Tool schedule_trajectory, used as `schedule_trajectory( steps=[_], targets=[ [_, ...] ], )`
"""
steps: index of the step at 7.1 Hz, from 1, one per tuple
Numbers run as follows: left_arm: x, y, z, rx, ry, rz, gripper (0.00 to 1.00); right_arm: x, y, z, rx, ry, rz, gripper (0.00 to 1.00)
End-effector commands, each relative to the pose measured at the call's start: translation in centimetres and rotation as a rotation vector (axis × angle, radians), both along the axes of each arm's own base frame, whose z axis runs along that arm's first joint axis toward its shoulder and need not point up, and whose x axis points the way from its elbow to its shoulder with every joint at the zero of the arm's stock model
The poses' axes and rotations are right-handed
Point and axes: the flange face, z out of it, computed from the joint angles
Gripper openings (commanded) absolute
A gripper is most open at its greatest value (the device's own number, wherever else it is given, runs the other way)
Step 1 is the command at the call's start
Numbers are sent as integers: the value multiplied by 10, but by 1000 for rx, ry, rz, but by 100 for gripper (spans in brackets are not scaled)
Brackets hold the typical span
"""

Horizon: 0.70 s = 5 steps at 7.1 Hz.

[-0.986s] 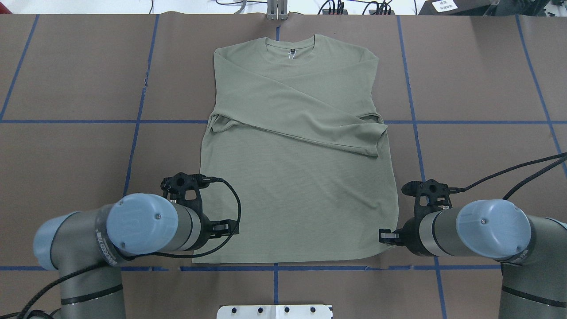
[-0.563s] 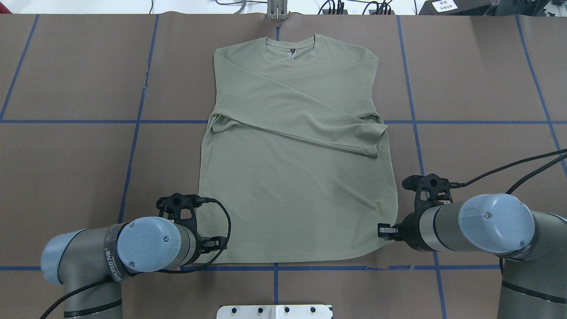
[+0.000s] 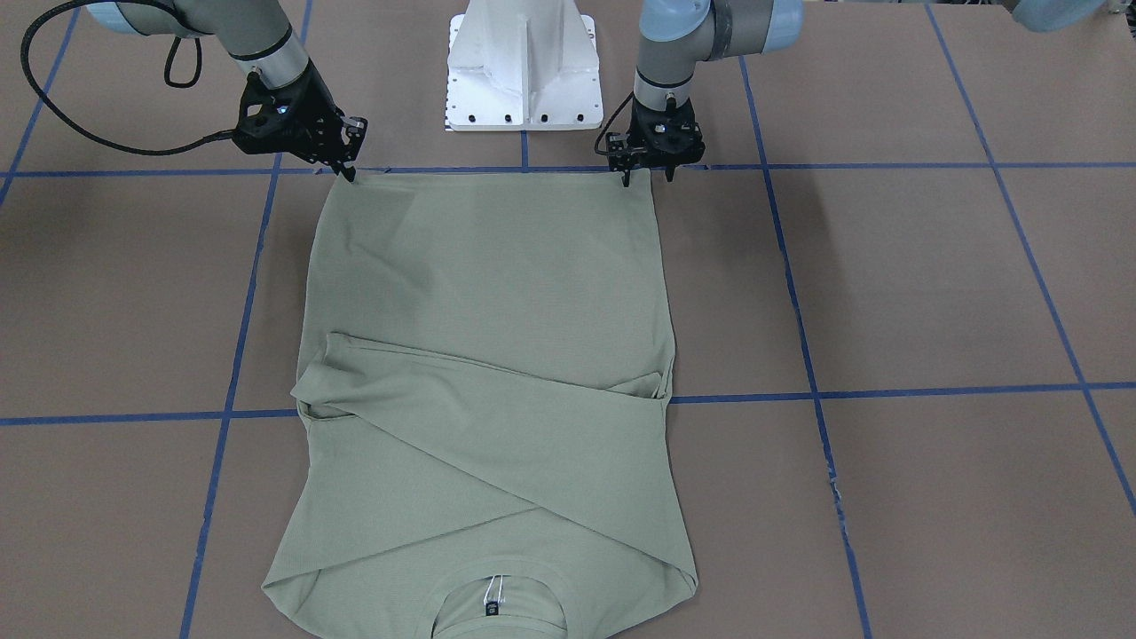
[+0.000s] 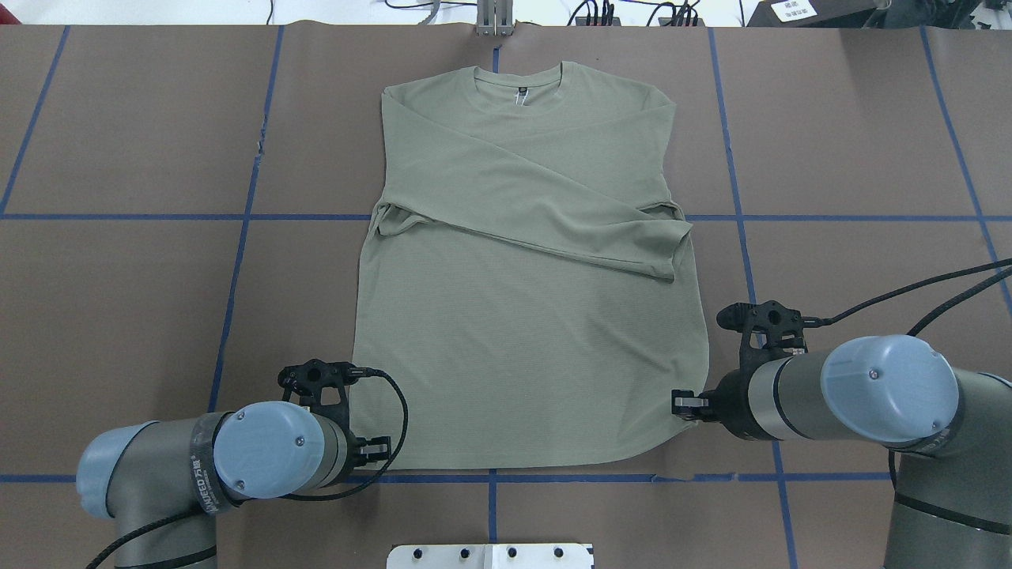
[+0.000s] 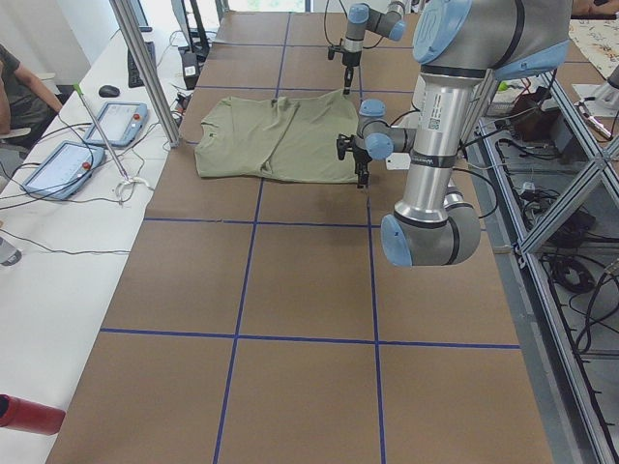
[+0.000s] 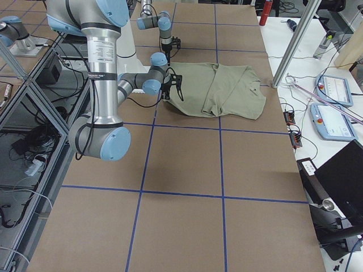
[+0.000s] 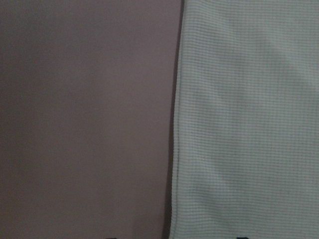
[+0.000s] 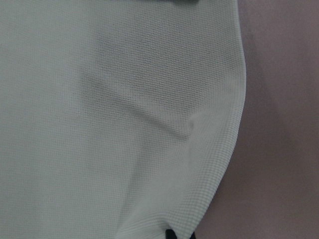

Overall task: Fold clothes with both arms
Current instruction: 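Grasp the hem corners with both grippers and begin lifting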

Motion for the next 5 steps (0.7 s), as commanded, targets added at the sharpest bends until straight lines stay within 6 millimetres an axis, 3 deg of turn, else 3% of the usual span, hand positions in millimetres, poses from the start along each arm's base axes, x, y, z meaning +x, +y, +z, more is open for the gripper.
schedule_trajectory(
  steps=[1,5],
  targets=[
    [1,2,0,-2,-1,7,57,2,-3,0,-2,0,3,0],
    [1,5,-9,-1,18,13,11,5,-6,1,-3,0,11,0]
  ],
)
